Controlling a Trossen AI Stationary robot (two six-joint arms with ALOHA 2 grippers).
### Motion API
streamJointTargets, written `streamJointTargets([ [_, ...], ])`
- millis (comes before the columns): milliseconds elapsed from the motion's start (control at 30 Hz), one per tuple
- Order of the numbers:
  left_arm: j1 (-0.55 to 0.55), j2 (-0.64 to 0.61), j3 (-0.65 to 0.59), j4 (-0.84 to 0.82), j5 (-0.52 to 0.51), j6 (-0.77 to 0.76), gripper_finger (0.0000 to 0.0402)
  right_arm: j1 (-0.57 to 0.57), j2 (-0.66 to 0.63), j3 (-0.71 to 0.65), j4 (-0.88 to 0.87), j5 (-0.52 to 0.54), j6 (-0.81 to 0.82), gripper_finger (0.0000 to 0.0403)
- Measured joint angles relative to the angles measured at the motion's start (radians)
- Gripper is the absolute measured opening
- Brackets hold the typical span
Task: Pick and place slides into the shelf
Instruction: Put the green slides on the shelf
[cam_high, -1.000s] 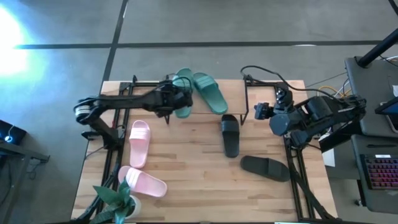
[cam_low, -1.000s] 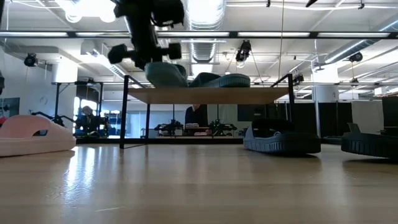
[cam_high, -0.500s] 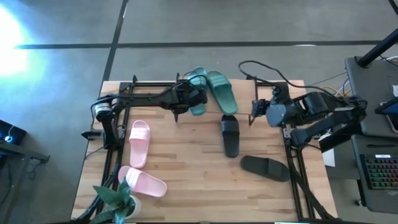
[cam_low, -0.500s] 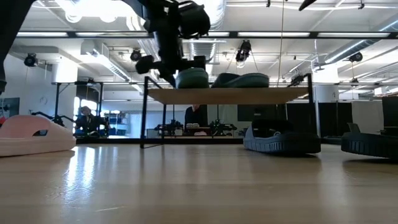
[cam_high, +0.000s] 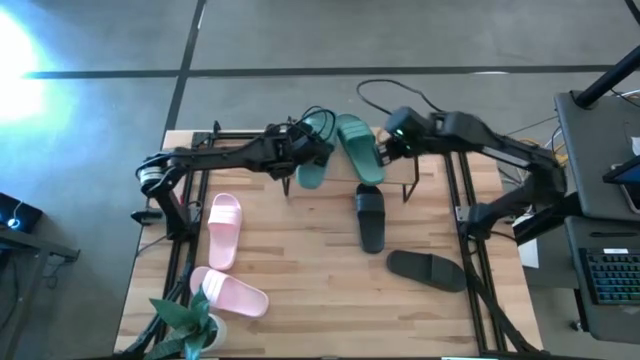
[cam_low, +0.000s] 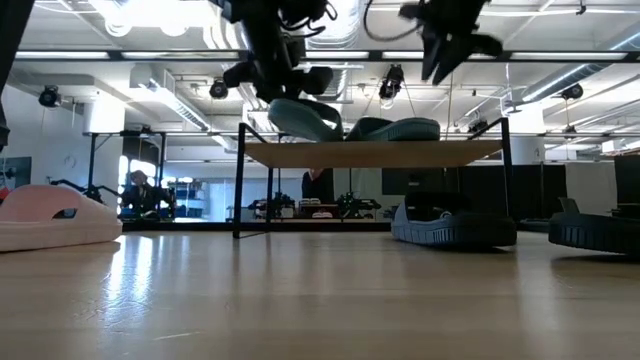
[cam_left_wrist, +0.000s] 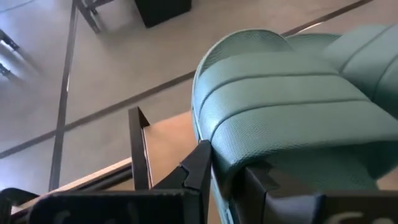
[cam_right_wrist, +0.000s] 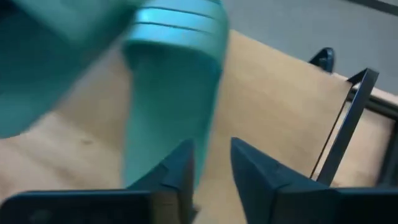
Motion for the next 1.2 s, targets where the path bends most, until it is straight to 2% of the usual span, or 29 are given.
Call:
streamJointTargets([
  [100,0.018,-0.001,-0.001,0.0,0.028,0.0,0.0034,-0.076,0.062,0.001,-0.001,0.005,-0.058,0.0046],
  [267,0.052,0.015,-0.035,0.02,0.215,-0.008,0.0035,-0.145,0.132,0.002,-0.002,-0.008,-0.098,0.0013],
  [367,0.057,0.02,-0.045,0.036,0.262,-0.001,0.0035,-0.143,0.141,0.002,0.012,-0.124,-0.127,0.0009],
  [467,0.057,0.018,-0.044,0.047,0.279,0.065,0.0035,-0.12,0.122,0.003,0.079,-0.27,-0.16,0.0009],
  [500,0.057,0.018,-0.044,0.057,0.288,0.084,0.0035,-0.112,0.115,0.004,0.105,-0.29,-0.161,0.0009],
  [667,0.058,0.018,-0.044,0.078,0.311,0.098,0.0035,-0.105,0.12,0.002,0.141,-0.291,-0.151,0.0009],
  [900,0.056,-0.016,-0.043,0.058,0.328,0.106,0.0035,-0.104,0.201,-0.025,0.131,-0.314,-0.153,0.0009],
  [1200,0.057,-0.071,-0.043,0.035,0.289,0.185,0.0034,-0.104,0.236,-0.046,0.132,-0.283,-0.159,0.0009],
])
